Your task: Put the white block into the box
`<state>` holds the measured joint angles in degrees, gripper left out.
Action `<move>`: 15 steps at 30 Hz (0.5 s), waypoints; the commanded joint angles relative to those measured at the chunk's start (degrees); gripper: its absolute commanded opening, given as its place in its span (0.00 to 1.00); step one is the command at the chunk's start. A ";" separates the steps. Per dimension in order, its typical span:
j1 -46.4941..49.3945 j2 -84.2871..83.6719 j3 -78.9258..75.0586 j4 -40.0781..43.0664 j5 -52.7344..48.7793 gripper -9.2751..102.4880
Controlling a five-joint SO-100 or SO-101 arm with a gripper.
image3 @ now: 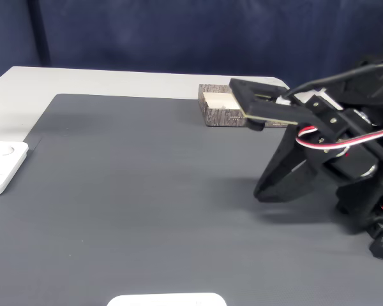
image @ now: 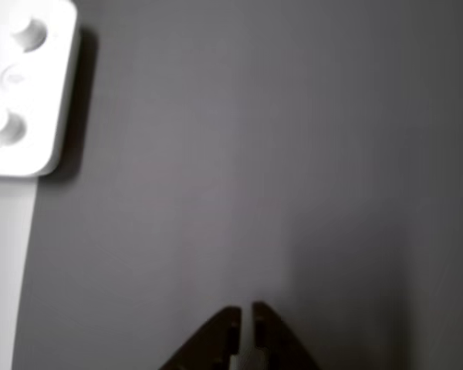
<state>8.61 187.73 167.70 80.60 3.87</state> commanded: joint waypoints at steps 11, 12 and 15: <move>0.09 2.64 3.96 -3.08 0.18 0.08; 0.09 2.64 4.48 -3.96 0.18 0.08; 0.00 2.64 7.29 -9.32 0.18 0.08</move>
<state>9.23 188.53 174.20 76.11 3.34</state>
